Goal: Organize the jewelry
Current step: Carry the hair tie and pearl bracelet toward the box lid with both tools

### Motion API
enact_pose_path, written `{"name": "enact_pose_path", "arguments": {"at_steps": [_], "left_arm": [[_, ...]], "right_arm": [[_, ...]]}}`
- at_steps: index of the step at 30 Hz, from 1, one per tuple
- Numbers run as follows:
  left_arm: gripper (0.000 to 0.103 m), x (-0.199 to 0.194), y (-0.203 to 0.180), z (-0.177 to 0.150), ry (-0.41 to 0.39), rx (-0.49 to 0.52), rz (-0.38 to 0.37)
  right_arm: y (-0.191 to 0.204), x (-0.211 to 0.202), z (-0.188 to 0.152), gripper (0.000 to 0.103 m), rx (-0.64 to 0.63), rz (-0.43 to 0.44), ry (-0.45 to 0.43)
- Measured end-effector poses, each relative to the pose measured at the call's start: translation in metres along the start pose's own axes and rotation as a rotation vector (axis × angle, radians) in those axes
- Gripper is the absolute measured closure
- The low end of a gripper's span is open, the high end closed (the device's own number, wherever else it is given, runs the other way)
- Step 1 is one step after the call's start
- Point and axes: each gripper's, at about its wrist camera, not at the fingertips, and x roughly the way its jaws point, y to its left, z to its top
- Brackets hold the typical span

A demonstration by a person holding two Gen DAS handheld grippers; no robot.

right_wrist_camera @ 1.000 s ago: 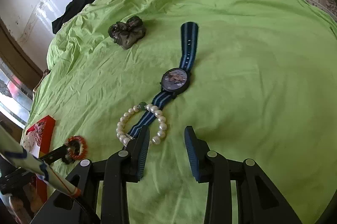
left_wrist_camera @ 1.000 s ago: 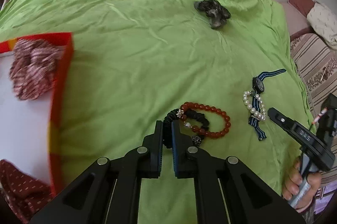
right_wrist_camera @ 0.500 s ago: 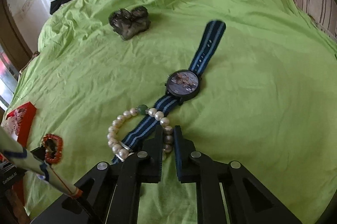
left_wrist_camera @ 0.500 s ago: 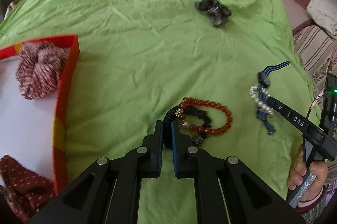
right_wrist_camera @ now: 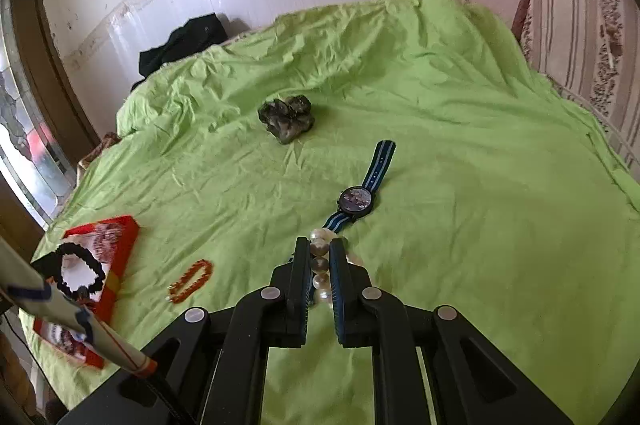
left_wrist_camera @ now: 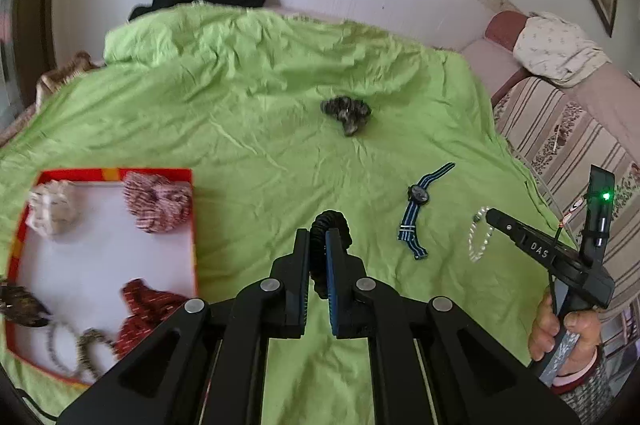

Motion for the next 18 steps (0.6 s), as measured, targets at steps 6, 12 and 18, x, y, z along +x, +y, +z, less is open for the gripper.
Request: {"name": "enact_pose_path", "arguments": {"at_steps": [6,12,18], "left_arm": [[0.096,-0.043,0.008,-0.009,-0.052,0.007,0.028],[0.096,-0.069,0.035,-0.018,-0.086,-0.035,0.054],[0.096,-0.086,0.059,-0.030,-0.097,-0.062,0.099]], "right_arm": [[0.004,-0.039,-0.002,0.093,0.000,-0.009,-0.034],[0.016,-0.063,-0.003,0.093,-0.022,-0.028,-0.048],[0.037,-0.069,-0.006,0.093,-0.052,-0.010,-0.049]]}}
